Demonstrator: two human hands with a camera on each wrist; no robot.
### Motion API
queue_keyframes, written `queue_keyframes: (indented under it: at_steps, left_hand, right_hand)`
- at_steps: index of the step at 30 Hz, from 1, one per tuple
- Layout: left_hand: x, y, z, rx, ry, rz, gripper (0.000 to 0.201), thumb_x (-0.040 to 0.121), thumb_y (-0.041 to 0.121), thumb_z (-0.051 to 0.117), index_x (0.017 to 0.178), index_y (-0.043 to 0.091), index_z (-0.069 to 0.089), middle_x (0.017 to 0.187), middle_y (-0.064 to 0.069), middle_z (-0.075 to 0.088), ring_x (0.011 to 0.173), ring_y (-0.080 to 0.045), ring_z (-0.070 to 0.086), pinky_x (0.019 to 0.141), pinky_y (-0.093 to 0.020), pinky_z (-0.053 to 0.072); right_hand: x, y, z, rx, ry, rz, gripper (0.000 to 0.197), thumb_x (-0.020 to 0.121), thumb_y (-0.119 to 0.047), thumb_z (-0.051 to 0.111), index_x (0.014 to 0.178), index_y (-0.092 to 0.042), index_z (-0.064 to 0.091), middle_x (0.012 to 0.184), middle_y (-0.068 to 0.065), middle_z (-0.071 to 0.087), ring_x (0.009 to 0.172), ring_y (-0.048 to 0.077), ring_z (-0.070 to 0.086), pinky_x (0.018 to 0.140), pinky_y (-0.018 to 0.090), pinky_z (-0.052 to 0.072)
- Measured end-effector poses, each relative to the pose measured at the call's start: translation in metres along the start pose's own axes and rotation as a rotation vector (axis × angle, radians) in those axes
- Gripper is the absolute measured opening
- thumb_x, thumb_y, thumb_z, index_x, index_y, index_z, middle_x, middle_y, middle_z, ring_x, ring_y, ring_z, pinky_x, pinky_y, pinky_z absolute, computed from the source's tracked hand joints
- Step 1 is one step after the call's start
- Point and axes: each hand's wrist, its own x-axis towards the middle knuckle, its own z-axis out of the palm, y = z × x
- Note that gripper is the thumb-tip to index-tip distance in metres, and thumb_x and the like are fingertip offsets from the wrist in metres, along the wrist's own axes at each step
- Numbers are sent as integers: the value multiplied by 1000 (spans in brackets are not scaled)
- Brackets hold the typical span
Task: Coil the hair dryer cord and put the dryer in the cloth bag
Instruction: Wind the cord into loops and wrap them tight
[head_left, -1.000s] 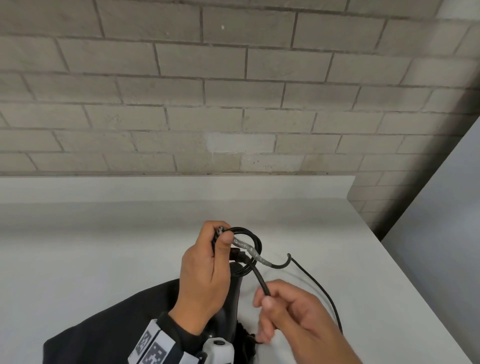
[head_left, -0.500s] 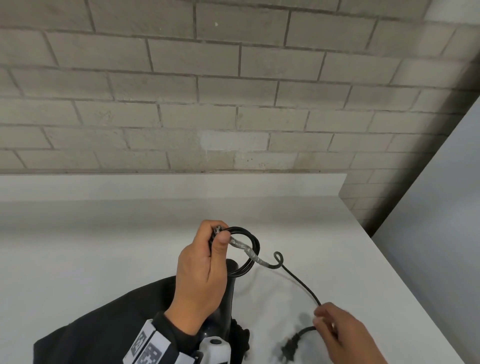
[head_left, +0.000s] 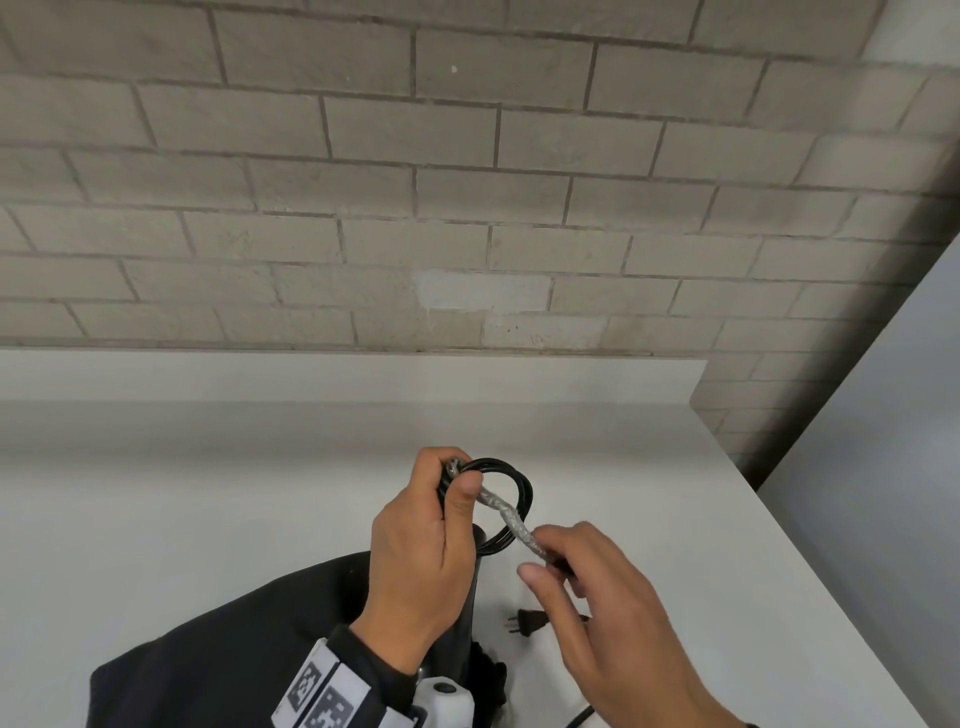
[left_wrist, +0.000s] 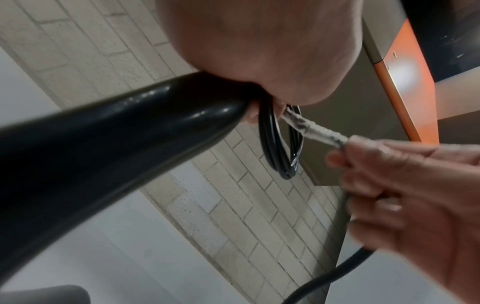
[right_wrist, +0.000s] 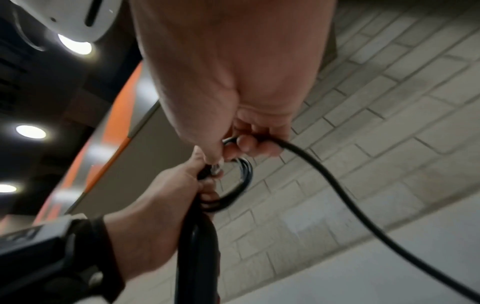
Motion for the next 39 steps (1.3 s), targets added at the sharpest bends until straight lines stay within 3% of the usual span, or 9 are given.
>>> queue_keyframes:
  at_steps: [3,6,8,11,15,20,30,34,39]
  left_hand:
    - [2,-1,1,77,10,35,44,97,69,18,99,35,46,58,12,51,46,-7,43,47,-23,33]
    - [1,2,1,126,-14,102,44,100,63,17,100,31,47,59,13,48,49,-8,43,44,-31,41]
    - [-1,6,1,139,-35,160,44,102,59,16,99,29,48,59,18,41,50,-6,42,43,-28,41]
    - [-1,10,1,77,-74,210,48,101,60,14,97,27,50,63,23,42,54,0,42,45,-27,41]
    - [-3,14,0,25,-146,260,52,95,69,18,95,28,50,62,13,46,53,-3,44,46,-25,40]
    - [-5,15,-4,14,-166,299,39,91,71,38,86,32,44,58,23,26,52,3,30,49,-18,29]
    - [-4,9,-4,-53,-166,342,39,98,57,43,75,26,41,63,17,30,54,-5,32,47,-25,30]
    - [-4,6,-1,-79,-107,337,39,99,55,44,73,26,40,63,17,29,54,-4,31,45,-29,30]
    - [-8,5,1,-114,-33,312,42,100,55,42,73,23,46,59,9,39,52,-8,38,45,-31,35]
  right_hand:
    - [11,-12,-15,-99,75,-148,19,98,-30,48,103,-18,62,81,-9,50,67,7,47,59,18,41]
    - [25,-25,-36,-160,34,-191,25,98,-29,47,98,-15,67,77,-4,50,61,12,45,52,27,43]
    - [34,-31,-48,-155,-17,-193,25,99,-32,45,96,-18,66,75,-7,48,61,10,43,53,25,42]
    - [50,-33,-61,-73,-102,-146,24,99,-38,44,93,-25,63,75,-14,46,63,5,45,57,13,36]
    - [68,-32,-67,28,-162,-108,22,98,-34,50,85,-24,65,73,-13,55,71,5,54,64,9,38]
    - [79,-34,-63,207,-205,6,23,94,-37,52,80,-25,67,70,-12,63,66,9,58,61,22,46]
    - [73,-16,-32,501,-150,280,29,89,-43,57,67,-27,66,54,-11,45,54,8,41,58,28,39]
    - [69,-15,-24,614,-68,328,17,86,-36,65,75,-24,70,56,-9,55,57,6,50,61,22,43]
    - [52,-14,-7,625,67,316,17,89,-35,63,80,-21,69,76,5,69,64,26,60,62,39,49]
